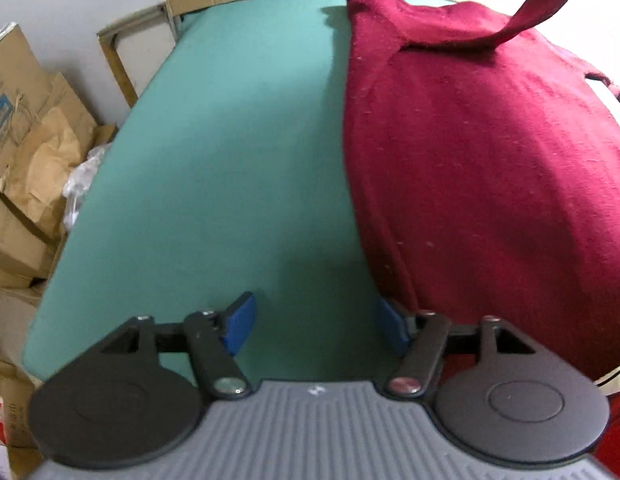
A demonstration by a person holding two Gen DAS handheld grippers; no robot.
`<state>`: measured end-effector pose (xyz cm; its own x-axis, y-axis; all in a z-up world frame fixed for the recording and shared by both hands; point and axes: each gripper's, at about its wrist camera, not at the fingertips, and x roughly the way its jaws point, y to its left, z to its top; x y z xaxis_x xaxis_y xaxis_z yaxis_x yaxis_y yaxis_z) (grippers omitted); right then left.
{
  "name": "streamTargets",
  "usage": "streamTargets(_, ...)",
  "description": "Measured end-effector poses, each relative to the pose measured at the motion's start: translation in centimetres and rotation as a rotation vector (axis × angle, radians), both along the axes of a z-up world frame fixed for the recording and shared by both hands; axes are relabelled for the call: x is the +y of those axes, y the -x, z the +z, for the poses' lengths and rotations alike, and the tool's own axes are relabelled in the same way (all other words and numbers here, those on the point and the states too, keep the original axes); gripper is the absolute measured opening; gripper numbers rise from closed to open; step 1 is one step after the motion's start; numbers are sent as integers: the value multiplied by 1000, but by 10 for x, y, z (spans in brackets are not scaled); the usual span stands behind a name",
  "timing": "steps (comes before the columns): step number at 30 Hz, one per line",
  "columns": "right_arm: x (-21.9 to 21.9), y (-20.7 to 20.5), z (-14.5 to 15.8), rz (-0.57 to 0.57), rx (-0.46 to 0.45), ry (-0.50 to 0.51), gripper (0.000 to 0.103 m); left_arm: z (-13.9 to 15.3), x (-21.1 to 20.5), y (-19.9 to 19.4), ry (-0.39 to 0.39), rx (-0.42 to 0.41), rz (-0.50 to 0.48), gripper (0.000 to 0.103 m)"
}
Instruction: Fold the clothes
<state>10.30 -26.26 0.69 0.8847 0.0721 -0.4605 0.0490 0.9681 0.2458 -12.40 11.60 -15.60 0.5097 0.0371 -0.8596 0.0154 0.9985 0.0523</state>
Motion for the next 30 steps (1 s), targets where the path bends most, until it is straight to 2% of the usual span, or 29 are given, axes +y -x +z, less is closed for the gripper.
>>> streamTargets(2,6,6,5,-1,-7,21,5,1,-4,3,45,-4,-23,51)
streamTargets(5,11,13,7,-15,-6,38,5,0,-2,10,106,-14,-42,64)
streamTargets(12,21,34,6,-55,10,89,5,8,15,23,212,-43,-53,68)
streamTargets(15,24,39,6,-69,10,111,5,14,16,24,221,-73,-73,75)
streamTargets(17,27,40,6,-71,10,120,5,18,16,24,222,-92,-81,76)
streamTargets(20,27,40,7,-65,8,109,5,22,13,25,180,-95,-74,78)
streamTargets(24,25,32,8,-38,1,92,5,11,4,18,156,-57,-65,63)
streamTargets(25,24,29,8,-29,3,88,5,8,1,16,151,-45,-54,47)
streamTargets(26,23,26,8,-18,5,86,5,4,-1,14,146,-26,-33,38)
streamTargets(27,22,23,8,-4,7,87,5,1,-2,12,155,-12,-4,31)
streamTargets(29,20,18,8,23,11,89,5,0,-2,12,198,-17,47,30)
streamTargets(30,19,15,8,36,13,90,5,0,-2,12,214,-16,69,15)
